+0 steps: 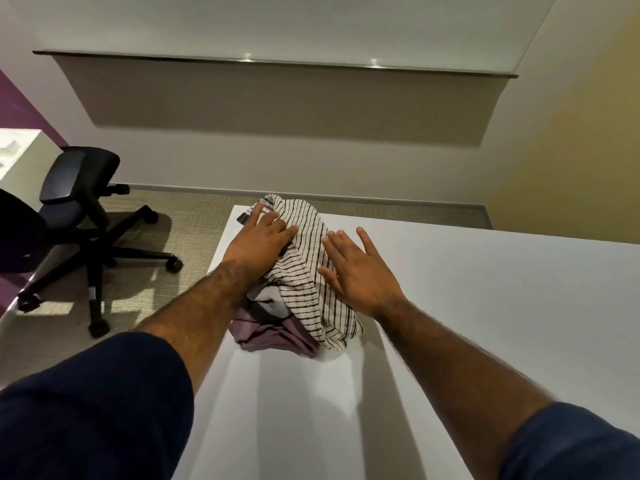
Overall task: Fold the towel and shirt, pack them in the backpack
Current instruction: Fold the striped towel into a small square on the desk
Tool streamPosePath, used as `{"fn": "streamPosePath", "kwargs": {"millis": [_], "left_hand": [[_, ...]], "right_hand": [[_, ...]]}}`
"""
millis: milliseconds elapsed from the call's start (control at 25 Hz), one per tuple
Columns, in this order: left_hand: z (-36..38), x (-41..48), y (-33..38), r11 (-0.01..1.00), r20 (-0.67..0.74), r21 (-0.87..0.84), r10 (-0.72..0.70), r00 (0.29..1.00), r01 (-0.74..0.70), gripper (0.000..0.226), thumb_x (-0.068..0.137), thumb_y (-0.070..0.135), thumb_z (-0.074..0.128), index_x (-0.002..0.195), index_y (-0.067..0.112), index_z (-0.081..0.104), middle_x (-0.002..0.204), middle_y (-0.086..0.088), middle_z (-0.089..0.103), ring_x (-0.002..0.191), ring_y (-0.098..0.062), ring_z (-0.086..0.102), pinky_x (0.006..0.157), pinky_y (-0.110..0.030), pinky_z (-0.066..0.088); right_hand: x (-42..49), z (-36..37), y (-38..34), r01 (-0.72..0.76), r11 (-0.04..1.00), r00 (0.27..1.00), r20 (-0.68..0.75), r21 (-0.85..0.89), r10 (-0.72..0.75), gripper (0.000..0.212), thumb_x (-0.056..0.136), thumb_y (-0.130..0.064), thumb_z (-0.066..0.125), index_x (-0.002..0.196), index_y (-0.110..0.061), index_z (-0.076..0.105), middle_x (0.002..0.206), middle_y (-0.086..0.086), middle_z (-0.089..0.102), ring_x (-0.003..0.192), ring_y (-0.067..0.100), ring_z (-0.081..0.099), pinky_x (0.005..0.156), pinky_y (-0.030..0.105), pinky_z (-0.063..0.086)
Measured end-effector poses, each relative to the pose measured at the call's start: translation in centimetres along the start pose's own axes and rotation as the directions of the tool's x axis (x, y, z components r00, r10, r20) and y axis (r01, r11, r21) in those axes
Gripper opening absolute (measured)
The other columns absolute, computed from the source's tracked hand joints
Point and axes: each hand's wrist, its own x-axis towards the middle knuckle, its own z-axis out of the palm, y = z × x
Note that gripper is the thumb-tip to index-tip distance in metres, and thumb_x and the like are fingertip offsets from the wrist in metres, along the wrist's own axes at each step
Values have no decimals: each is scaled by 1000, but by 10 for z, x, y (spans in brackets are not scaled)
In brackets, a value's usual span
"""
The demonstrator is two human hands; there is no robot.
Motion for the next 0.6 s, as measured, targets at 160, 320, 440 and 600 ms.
{"fn": "streamPosePath", "kwargs": {"millis": [160,320,440,600], "left_hand": [[-21,-9,1,989,-82,148,17,997,-5,35,84,14,68,118,21,71,117,0,62,126,-26,48,125,-49,-14],[-55,-18,1,989,-192,149,54,980,-25,41,81,3,71,119,18,69,134,-3,62,137,-26,46,127,-52,-2],[-89,-25,4,994,-339,74,99,935,-78,40,83,0,73,120,11,65,140,-10,62,142,-32,45,126,-56,11],[-158,-28,9,998,-412,24,61,909,-56,40,82,1,75,118,12,64,146,-11,57,147,-30,39,127,-54,9]], "right_hand": [[-18,-5,-4,-34,999,999,-8,0,34,68,107,-55,20,160,-13,22,167,8,24,155,23,18,126,46,-8],[-14,-15,-35,-177,980,982,85,86,170,74,104,-58,31,161,-15,15,170,7,11,157,24,2,124,50,-12],[-4,-28,-62,-346,887,938,102,306,330,68,102,-56,43,158,-19,28,168,4,19,157,25,7,122,52,-9],[-9,-63,-76,-424,723,877,49,545,477,36,102,-38,50,130,-17,60,136,5,61,133,26,47,122,51,18]]}}
